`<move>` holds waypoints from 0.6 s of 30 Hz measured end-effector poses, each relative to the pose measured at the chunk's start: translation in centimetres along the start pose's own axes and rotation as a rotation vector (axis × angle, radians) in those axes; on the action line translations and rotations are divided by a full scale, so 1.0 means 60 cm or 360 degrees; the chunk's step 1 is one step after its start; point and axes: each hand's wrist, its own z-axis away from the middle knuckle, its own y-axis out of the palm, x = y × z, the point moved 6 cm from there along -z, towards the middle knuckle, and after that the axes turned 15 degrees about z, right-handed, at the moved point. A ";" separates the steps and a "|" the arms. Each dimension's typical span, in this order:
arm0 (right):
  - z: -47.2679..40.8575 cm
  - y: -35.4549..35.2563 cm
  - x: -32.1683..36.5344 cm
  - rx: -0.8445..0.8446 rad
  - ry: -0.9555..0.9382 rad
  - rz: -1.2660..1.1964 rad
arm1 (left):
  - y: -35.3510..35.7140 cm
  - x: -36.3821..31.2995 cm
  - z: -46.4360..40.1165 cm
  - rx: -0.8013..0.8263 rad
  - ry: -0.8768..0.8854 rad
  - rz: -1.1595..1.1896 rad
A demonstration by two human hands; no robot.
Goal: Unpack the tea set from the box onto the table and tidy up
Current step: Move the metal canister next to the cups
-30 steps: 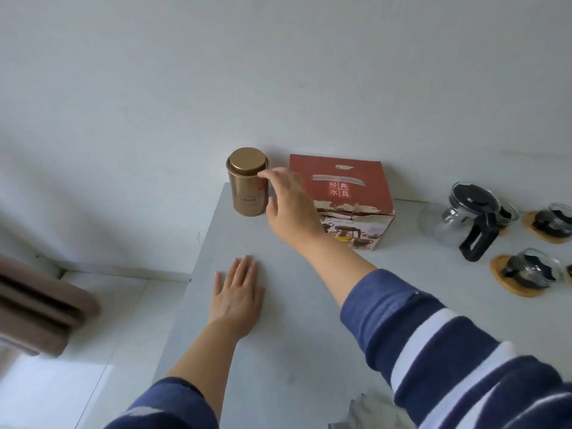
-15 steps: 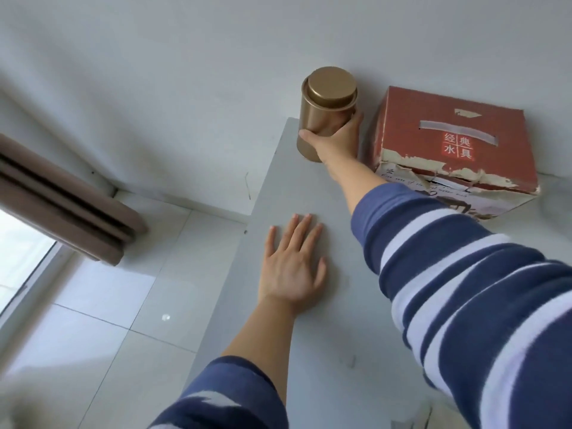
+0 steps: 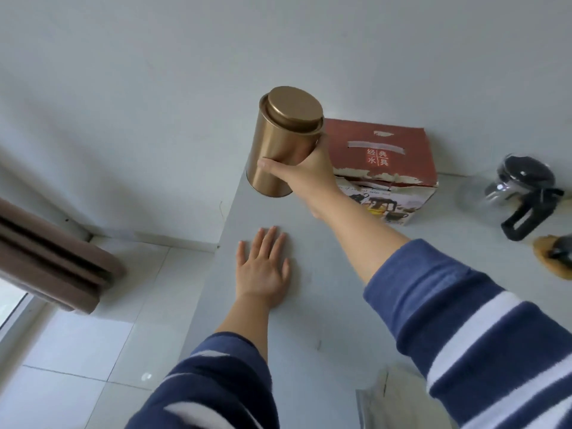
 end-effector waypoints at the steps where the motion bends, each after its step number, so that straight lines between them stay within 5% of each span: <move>1: 0.015 -0.028 0.004 -0.0012 -0.0019 -0.0003 | 0.000 -0.008 -0.001 0.0029 -0.0073 -0.0011; 4: 0.062 -0.122 -0.002 -0.0076 -0.0034 0.0007 | 0.006 -0.068 0.008 0.0029 -0.0156 -0.0029; 12: 0.162 -0.440 -0.138 -0.0443 0.0132 0.0139 | 0.131 -0.372 0.056 0.0252 0.0374 0.0219; 18: 0.207 -0.705 -0.267 -0.0658 0.0348 0.0305 | 0.238 -0.581 0.079 0.0314 0.0413 0.0340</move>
